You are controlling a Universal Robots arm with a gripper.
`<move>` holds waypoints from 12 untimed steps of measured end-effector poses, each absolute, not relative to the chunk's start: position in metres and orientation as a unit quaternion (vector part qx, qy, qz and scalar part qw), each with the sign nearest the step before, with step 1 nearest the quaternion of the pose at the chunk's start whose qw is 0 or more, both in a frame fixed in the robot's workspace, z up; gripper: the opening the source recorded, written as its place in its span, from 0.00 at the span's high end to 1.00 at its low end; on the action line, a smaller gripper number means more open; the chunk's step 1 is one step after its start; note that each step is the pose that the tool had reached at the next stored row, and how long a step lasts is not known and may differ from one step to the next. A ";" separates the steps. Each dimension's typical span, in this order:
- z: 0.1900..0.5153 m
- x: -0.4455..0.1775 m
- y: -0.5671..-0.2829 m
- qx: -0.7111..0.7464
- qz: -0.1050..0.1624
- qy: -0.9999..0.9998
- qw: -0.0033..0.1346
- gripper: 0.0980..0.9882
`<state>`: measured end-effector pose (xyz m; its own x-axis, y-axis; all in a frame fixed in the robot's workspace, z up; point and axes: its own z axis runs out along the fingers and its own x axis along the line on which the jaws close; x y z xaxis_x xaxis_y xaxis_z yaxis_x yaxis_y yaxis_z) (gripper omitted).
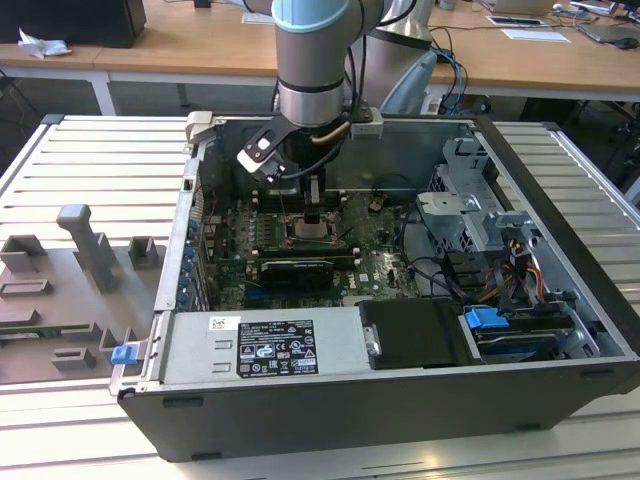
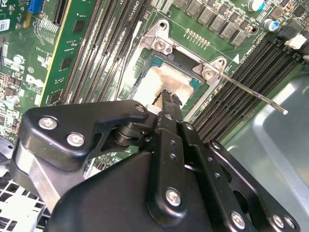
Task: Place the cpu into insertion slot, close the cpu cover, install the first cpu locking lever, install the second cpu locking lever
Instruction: 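Place the cpu into insertion slot, then close the cpu cover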
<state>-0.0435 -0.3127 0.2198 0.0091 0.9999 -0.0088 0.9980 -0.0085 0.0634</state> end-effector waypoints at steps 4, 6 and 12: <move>0.221 -0.043 -0.313 0.710 0.019 0.704 0.026 0.99; 0.224 -0.043 -0.313 0.710 0.019 0.704 0.026 0.99; 0.226 -0.037 -0.313 0.710 0.019 0.704 0.025 0.99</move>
<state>-0.0372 -0.3127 0.2256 0.0091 0.9999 -0.0093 0.9980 -0.0085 0.0622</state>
